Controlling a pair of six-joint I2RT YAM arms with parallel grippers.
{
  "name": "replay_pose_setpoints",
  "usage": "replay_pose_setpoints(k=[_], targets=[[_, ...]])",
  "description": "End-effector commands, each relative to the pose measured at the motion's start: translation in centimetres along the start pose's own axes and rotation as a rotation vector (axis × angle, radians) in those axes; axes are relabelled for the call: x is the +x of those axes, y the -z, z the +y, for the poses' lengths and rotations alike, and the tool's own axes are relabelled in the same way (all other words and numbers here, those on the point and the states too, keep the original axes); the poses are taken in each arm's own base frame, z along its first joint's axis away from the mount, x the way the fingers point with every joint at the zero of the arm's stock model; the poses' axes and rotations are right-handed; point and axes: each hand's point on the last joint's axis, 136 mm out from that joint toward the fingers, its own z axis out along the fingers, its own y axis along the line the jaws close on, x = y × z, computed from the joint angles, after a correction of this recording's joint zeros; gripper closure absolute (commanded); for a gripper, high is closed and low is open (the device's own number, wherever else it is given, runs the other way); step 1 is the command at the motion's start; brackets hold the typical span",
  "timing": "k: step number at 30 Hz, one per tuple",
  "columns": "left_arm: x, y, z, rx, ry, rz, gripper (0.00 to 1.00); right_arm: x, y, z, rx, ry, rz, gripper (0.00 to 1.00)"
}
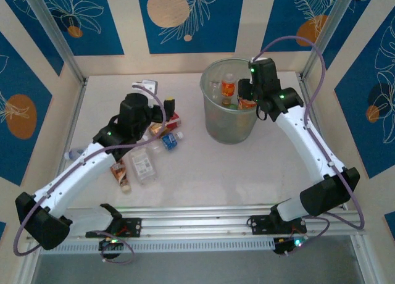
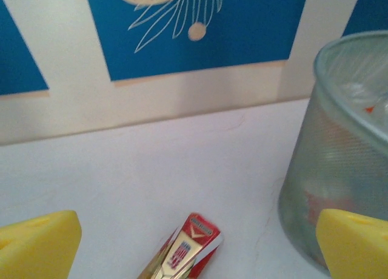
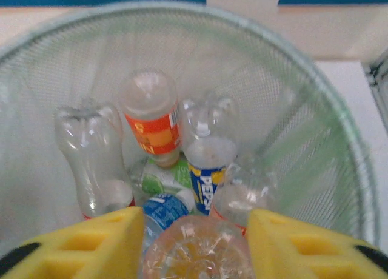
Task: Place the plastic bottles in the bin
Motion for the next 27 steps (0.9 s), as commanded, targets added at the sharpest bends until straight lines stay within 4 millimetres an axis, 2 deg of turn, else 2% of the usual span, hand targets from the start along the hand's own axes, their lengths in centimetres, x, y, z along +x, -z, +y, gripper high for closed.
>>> replay_pose_setpoints(k=[1,5,8,12,15,19,24,27], targets=[[2.7,0.4,2.4,-0.101,-0.027,0.156,0.01,-3.8,4.1,0.6,-0.063,-0.004,-0.118,0.41],[5.7,1.8,5.3,-0.206,-0.013,0.27,0.01,-4.7,6.2,1.1,-0.099,-0.01,-0.143,0.29],[8.5,3.6,8.3,-0.303,0.046,0.359,0.0,-4.3,7.3,1.5,-0.118,-0.011,-0.136,0.19],[13.1,6.3,11.7,-0.407,0.186,0.486,0.01,-3.0,8.1,2.2,-0.148,-0.023,-0.104,0.01],[16.6,7.4,13.0,-0.443,0.295,0.566,0.01,-1.9,8.2,2.7,-0.156,-0.02,-0.091,0.01],[20.9,6.9,13.3,-0.433,0.434,0.637,0.0,-1.2,8.5,3.2,-0.169,-0.021,-0.103,0.01],[24.2,6.5,14.1,-0.465,0.503,0.679,0.01,-0.8,8.4,3.6,-0.179,-0.016,-0.103,0.01],[25.7,6.5,14.9,-0.496,0.529,0.692,0.05,-0.6,8.1,3.7,-0.167,-0.01,-0.099,0.01]])
